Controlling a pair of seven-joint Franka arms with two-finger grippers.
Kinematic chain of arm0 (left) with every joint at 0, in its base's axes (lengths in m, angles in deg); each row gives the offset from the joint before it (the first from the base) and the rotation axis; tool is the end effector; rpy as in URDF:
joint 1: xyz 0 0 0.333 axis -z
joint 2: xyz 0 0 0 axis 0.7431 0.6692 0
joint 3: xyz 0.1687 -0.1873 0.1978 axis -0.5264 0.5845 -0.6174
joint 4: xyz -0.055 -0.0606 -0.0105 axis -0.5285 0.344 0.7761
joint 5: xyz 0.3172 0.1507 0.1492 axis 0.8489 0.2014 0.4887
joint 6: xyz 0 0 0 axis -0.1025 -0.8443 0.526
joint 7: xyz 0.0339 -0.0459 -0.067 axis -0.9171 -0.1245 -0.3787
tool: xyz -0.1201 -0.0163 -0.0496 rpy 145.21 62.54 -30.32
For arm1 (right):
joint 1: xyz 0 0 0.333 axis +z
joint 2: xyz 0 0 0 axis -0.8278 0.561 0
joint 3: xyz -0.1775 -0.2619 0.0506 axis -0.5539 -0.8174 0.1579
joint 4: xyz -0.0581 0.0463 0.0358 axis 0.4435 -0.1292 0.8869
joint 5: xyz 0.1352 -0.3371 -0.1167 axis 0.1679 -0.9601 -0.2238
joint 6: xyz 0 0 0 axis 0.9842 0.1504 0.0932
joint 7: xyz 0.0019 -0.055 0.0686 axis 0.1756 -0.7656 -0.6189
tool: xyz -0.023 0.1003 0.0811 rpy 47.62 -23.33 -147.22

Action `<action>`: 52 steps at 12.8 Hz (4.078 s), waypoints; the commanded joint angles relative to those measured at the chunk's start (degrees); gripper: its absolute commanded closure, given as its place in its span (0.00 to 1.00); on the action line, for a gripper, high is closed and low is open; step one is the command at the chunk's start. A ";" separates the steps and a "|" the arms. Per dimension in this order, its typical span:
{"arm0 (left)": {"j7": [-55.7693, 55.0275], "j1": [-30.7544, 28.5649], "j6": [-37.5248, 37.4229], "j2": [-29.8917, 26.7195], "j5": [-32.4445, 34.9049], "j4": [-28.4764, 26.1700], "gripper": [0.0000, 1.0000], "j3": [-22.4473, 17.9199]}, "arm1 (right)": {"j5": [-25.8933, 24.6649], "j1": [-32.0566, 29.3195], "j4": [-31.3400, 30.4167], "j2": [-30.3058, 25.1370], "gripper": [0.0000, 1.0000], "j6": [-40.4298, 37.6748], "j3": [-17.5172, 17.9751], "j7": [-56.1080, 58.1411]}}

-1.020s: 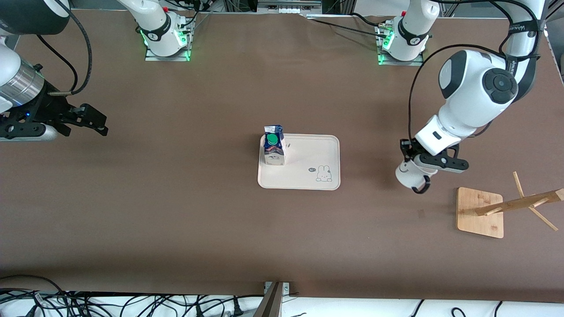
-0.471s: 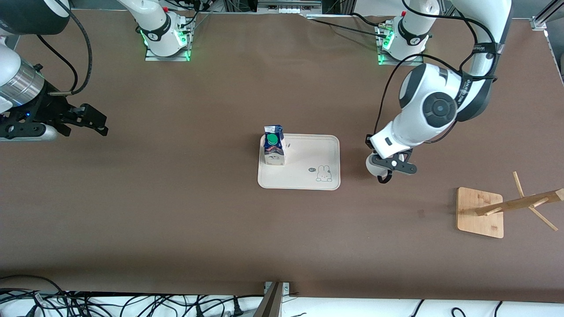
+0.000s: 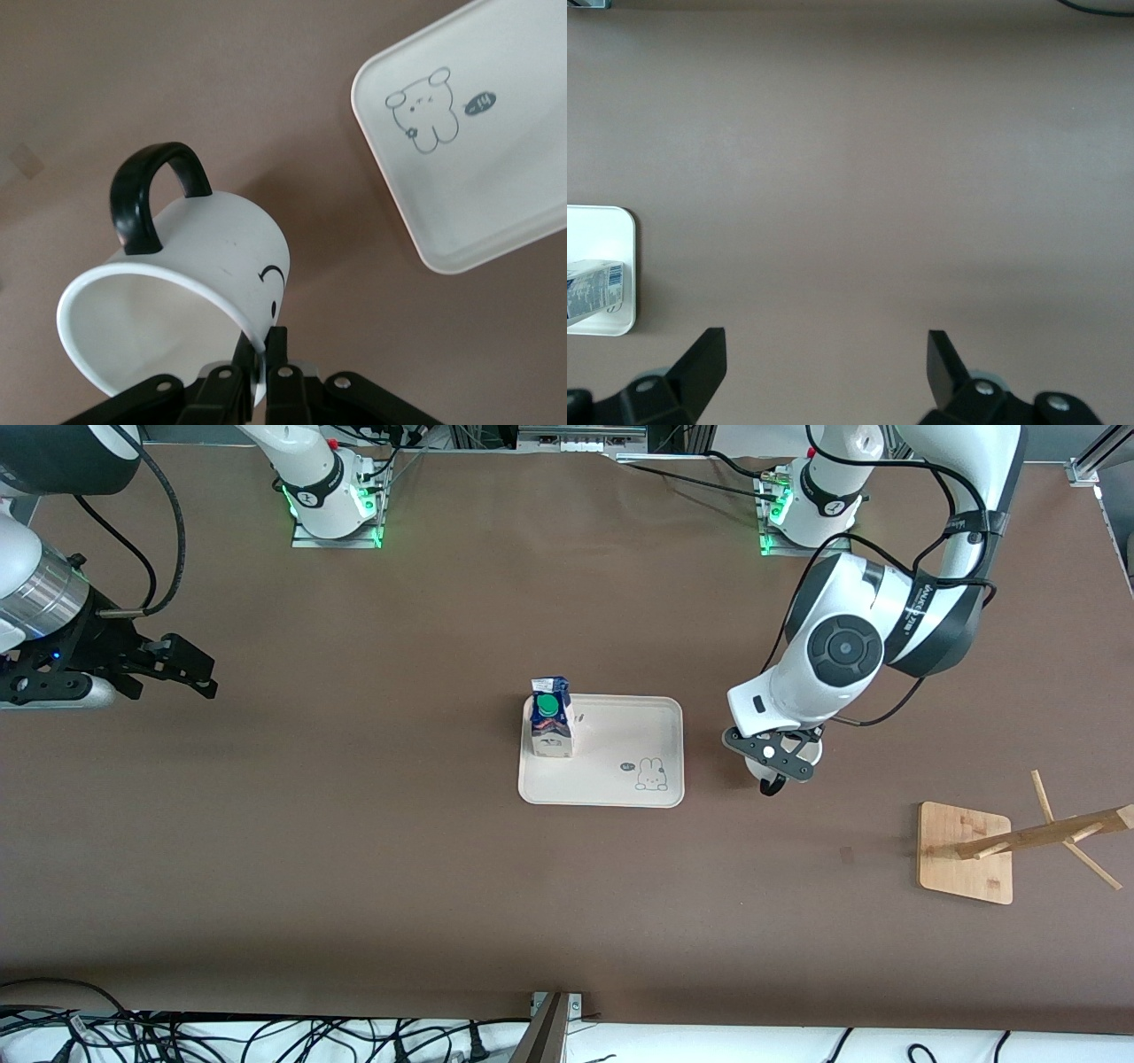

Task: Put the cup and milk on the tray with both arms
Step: 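Lift the white mug off the stand with the left gripper, then carry the mug over the tray beside the milk carton, then lower the mug onto the tray and open the left gripper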

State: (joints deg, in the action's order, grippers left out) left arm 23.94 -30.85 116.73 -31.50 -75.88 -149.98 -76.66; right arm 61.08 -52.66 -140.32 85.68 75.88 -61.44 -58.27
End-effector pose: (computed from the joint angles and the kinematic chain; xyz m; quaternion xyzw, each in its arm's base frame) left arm 0.5767 -0.2120 0.3480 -0.9642 0.2453 0.0947 0.0344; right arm 0.5844 0.0594 0.5654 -0.9989 -0.0013 -0.0442 0.0153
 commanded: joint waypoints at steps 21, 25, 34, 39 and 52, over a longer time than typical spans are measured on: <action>-26.56 7.46 -7.65 14.69 -20.04 16.92 1.00 0.58 | -0.28 -0.49 0.30 -0.11 0.00 -0.42 0.24 -0.17; -19.64 7.20 -4.39 19.01 -19.51 19.82 1.00 2.61 | -0.28 -0.49 0.30 -0.11 0.00 -0.42 0.24 -0.17; -15.84 5.79 -3.42 21.21 -15.55 19.38 1.00 2.43 | -0.28 -0.49 0.30 -0.11 0.00 -0.51 0.24 -0.17; -19.00 5.97 -2.98 21.21 -15.91 19.65 1.00 3.48 | -0.28 -0.49 0.30 -0.11 0.00 -0.42 0.24 -0.17; -20.23 7.11 4.32 23.32 -15.29 18.94 0.00 5.15 | -0.28 -0.49 0.30 -0.11 0.00 -0.42 0.24 -0.17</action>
State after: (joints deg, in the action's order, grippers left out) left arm 3.89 -23.88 120.23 -8.87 -92.27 -131.79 -71.91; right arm 61.09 -52.72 -140.33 85.69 75.83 -61.49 -58.28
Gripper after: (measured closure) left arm 0.837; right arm 0.000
